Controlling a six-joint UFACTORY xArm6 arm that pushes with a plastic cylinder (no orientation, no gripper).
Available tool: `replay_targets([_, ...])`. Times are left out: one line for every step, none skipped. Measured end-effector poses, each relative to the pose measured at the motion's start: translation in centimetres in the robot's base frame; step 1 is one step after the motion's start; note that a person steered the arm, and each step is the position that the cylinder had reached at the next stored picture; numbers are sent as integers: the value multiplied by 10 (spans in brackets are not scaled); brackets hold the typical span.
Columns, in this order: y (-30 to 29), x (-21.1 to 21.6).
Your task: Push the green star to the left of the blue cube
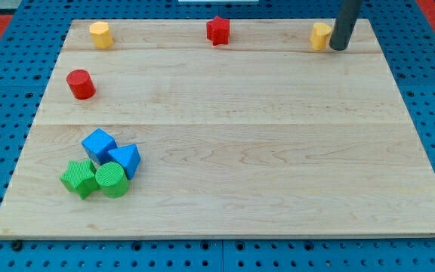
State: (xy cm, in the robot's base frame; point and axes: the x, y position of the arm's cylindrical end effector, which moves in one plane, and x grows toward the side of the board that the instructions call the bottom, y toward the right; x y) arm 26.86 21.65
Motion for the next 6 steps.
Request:
replay_targets([2, 0])
replay_targets([2, 0])
replay_targets([2, 0])
replay_targets([2, 1])
replay_targets([3, 17])
replay_targets([3, 42])
